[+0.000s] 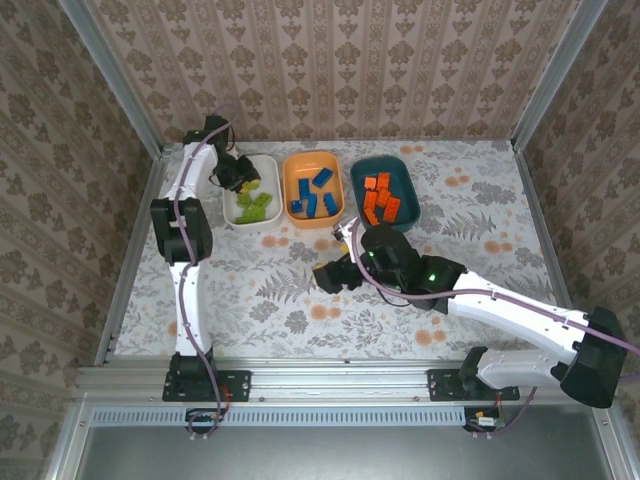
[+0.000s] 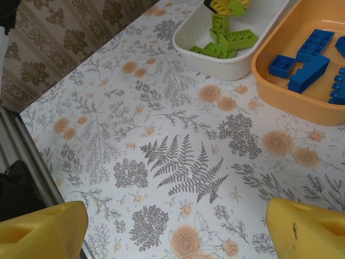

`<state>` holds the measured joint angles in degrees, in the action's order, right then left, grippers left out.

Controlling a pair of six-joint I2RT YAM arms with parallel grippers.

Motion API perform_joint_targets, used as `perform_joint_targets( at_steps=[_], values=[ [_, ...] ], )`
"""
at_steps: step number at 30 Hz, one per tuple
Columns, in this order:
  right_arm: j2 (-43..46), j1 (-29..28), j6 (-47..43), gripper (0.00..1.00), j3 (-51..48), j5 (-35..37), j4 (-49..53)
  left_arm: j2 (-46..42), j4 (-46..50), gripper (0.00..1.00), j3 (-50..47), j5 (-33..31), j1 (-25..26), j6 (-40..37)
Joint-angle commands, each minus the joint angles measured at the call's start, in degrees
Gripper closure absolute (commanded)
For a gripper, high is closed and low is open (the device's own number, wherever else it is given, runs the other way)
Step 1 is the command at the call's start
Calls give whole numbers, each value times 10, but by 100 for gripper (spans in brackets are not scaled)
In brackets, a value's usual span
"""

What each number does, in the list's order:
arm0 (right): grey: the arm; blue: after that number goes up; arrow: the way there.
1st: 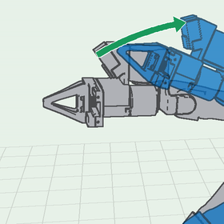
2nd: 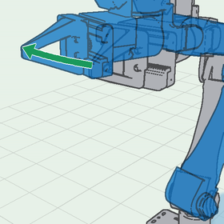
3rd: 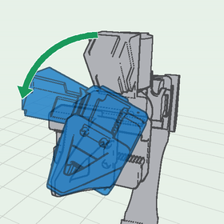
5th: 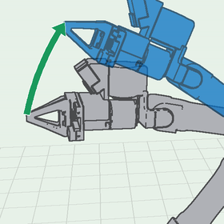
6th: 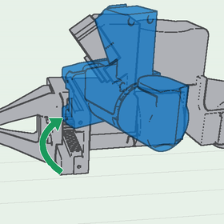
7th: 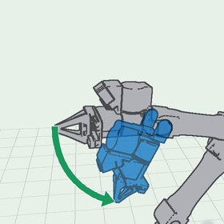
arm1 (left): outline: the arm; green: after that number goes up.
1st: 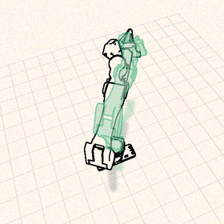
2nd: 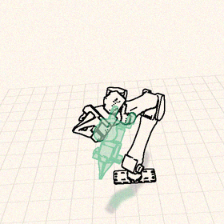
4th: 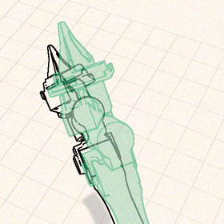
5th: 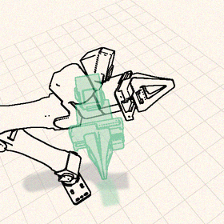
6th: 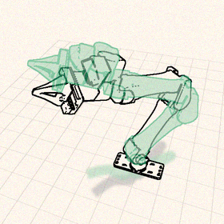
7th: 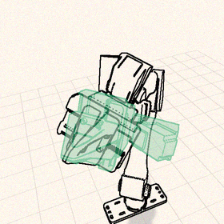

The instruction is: Sort the legos into containers by color

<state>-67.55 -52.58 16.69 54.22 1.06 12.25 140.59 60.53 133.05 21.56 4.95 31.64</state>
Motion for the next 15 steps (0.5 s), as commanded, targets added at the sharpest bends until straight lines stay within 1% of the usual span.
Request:
perform_joint_targets(
  at_steps=[1, 8, 12, 15],
  values=[
    [20, -4, 8, 13, -9, 19, 18, 20, 29, 71, 19, -16, 0, -13],
    [32, -4, 7, 13, -16, 25, 22, 22, 28, 70, 24, -17, 0, -9],
    [34, -4, 5, 13, -19, 24, 22, 22, 32, 67, 27, -19, 0, -8],
    [35, -4, 1, 13, -19, 21, 22, 18, 35, 62, 28, -20, 0, -8]
  ],
)
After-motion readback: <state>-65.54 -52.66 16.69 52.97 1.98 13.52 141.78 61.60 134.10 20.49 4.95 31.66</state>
